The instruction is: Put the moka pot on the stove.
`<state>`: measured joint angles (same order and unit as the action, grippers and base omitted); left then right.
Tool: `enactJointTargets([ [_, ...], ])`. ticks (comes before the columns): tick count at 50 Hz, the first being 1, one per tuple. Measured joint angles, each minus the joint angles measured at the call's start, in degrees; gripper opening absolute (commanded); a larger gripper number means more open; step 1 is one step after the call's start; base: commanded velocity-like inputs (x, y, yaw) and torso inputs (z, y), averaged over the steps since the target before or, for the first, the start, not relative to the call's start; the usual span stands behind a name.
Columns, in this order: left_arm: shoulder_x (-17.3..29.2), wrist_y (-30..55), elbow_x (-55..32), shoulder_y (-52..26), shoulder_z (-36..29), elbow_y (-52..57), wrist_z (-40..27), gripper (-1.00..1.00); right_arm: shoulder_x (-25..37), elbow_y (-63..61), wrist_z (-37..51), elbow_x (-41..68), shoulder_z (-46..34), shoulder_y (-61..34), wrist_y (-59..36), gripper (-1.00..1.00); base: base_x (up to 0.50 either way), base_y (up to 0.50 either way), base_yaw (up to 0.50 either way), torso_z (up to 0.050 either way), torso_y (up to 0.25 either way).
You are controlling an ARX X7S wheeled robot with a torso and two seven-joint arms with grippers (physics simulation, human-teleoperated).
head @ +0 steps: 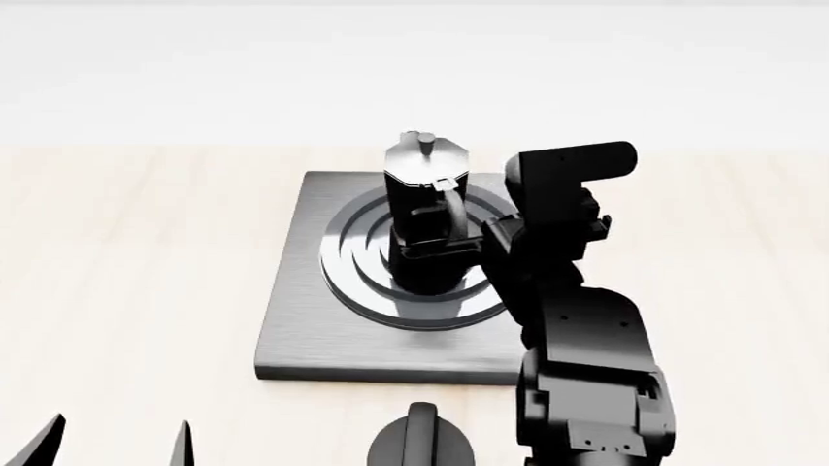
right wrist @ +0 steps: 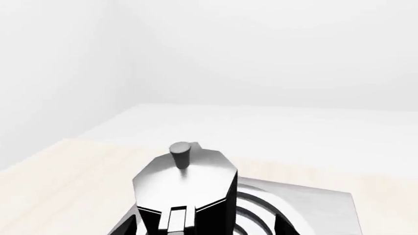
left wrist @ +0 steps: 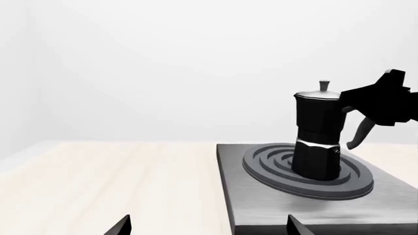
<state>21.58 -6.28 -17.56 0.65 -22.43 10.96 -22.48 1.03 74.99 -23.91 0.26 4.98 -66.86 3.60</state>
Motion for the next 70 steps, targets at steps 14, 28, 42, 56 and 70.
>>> enactJointTargets([
  [14,0.2,0.1,-0.1,0.1,-0.1,0.5,-0.2,1.00,0.0,0.0,-1.1,-0.1,-0.8,0.5,1.0,1.00,0.00,0.00,0.00,0.000,0.000],
  [28,0.3,-0.1,-0.1,0.1,-0.3,0.5,-0.3,1.00,0.4,0.0,-1.9,0.1,-1.5,1.7,4.3,1.00,0.00,0.00,0.00,0.000,0.000],
  [42,0.5,-0.2,0.0,0.2,-0.6,0.7,-0.5,1.00,0.9,-0.1,-3.1,0.3,-1.9,3.9,9.0,1.00,0.00,0.00,0.00,0.000,0.000],
  [56,0.6,0.0,0.1,0.3,-0.8,1.1,-0.7,1.00,1.2,-19.7,-4.1,1.4,-2.5,13.7,1.6,1.00,0.00,0.00,0.00,0.000,0.000],
  [70,0.8,-0.1,0.2,0.4,-1.0,1.4,-0.9,1.00,2.1,-44.6,-3.7,3.2,-3.5,25.4,-8.3,1.00,0.00,0.00,0.00,0.000,0.000],
])
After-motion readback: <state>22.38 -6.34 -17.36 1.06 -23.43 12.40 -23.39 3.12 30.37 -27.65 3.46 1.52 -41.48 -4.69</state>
